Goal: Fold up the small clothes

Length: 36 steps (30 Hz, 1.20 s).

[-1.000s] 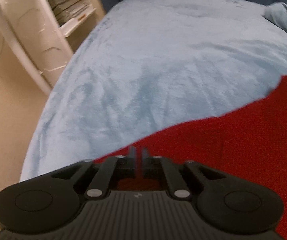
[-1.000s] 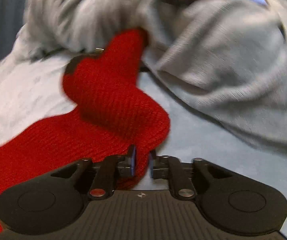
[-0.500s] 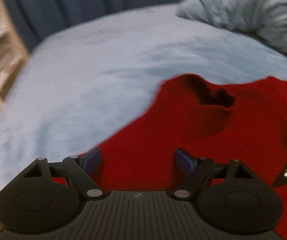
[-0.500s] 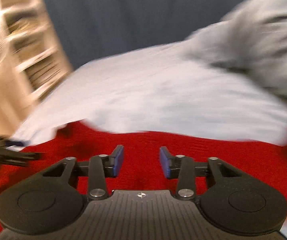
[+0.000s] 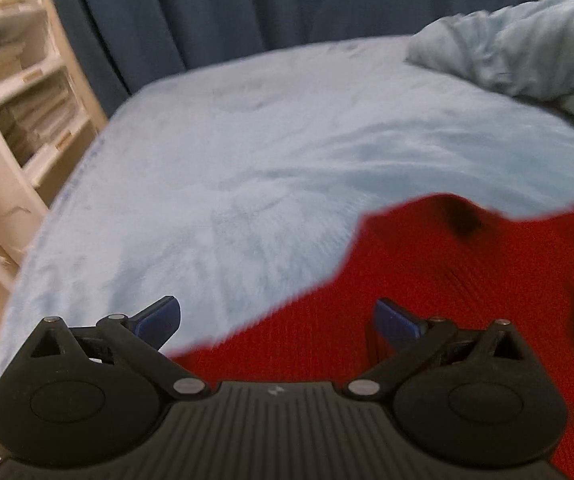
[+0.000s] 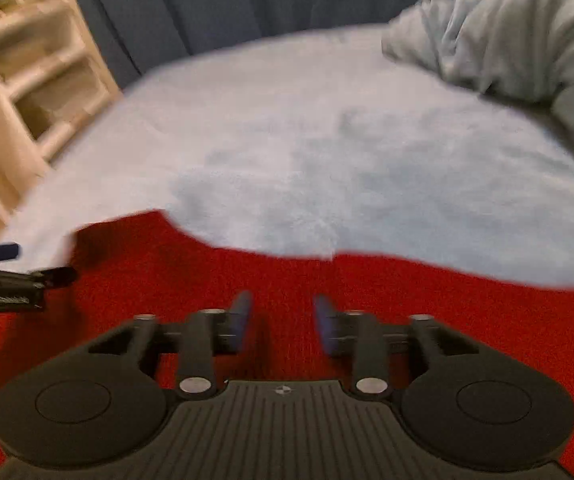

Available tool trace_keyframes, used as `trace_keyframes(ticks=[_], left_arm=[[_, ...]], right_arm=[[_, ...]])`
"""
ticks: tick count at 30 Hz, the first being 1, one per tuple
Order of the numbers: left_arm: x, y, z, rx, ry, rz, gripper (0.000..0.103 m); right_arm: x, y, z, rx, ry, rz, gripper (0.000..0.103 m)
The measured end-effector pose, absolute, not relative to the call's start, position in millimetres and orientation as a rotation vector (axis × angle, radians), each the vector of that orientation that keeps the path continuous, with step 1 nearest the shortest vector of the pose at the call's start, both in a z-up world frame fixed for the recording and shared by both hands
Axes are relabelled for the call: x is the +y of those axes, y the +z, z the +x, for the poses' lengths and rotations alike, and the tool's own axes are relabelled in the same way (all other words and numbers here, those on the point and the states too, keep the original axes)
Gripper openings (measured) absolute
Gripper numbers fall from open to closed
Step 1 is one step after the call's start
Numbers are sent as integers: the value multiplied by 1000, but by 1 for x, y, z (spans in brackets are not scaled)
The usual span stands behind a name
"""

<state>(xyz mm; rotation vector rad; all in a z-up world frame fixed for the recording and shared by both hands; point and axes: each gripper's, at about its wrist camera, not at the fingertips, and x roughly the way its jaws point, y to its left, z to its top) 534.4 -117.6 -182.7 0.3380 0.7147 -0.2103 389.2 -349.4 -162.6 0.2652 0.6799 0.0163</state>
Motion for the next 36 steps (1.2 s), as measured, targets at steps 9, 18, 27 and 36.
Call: trace_keyframes(ticks=[9, 18, 27, 36], left_arm=[[-42, -120, 287, 777, -124, 246, 103], [-7, -63, 112, 810, -86, 190, 103], [2, -14, 42, 668, -54, 178, 103], [29, -8, 33, 721, 4, 62, 103]], right_arm=[[-292, -127, 128, 750, -20, 165, 75], [-230, -35, 15, 596, 65, 35, 76], [-214, -2, -46, 513, -11, 7, 77], [-212, -3, -61, 532, -27, 26, 78]])
